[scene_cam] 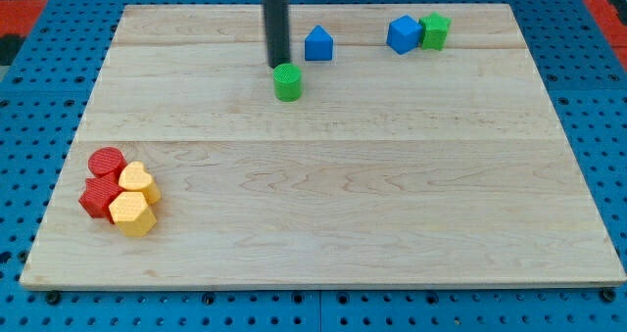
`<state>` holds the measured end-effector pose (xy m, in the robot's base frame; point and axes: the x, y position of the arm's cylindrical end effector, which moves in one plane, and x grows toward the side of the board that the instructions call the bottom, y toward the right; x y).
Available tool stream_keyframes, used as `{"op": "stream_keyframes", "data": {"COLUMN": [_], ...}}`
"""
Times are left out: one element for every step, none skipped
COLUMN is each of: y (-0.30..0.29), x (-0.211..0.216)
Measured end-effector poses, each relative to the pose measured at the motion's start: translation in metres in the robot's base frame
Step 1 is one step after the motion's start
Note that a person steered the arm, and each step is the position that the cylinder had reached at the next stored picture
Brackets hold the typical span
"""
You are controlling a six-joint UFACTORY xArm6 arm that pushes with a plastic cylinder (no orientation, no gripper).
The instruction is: Move the blue triangle to the top right a bit
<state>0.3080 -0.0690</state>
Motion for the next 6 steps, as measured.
{"op": "stream_keyframes", "data": {"y": [0.018,0.066,0.03,0.02,0.072,0.035], "x": [-0.012,-0.007,-0.008,-0.015,-0.022,-0.022]}}
